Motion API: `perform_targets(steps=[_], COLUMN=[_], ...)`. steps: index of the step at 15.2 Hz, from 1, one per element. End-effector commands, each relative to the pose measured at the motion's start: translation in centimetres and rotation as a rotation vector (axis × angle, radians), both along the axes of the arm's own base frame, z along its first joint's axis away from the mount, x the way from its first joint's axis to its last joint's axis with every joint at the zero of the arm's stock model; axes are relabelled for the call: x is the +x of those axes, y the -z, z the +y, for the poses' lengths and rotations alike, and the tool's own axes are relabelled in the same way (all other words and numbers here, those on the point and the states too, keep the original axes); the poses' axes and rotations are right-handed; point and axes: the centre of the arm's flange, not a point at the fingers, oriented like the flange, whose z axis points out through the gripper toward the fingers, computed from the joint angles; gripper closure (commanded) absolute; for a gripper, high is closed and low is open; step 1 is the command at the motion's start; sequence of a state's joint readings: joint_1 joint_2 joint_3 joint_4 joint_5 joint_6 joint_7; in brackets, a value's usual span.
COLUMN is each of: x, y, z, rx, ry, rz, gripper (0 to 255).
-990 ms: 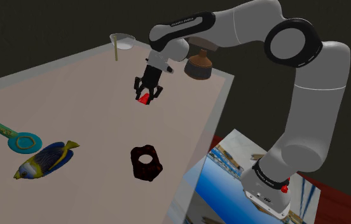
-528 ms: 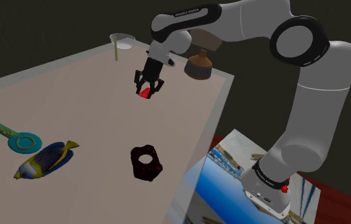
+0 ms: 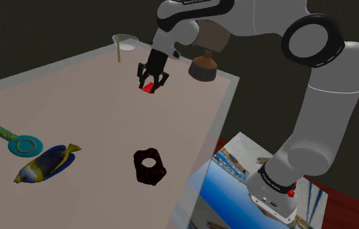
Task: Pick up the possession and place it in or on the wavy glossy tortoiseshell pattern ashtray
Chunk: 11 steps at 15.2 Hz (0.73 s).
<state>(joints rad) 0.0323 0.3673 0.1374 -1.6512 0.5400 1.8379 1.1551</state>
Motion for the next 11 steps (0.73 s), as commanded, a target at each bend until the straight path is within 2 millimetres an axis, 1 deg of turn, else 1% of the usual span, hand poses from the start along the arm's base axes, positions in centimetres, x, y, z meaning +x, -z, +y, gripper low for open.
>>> perform_targets(steps=[1,5,11], x=[0.0,0.0,-6.3], y=[-1.1,-3.1,-3.4], z=[-0.1,-0.1,4.7], rx=[0.0,0.0,0.0], ry=[0.0,0.0,0.0], rz=[0.0,0.0,0.0], gripper=[255,255,255])
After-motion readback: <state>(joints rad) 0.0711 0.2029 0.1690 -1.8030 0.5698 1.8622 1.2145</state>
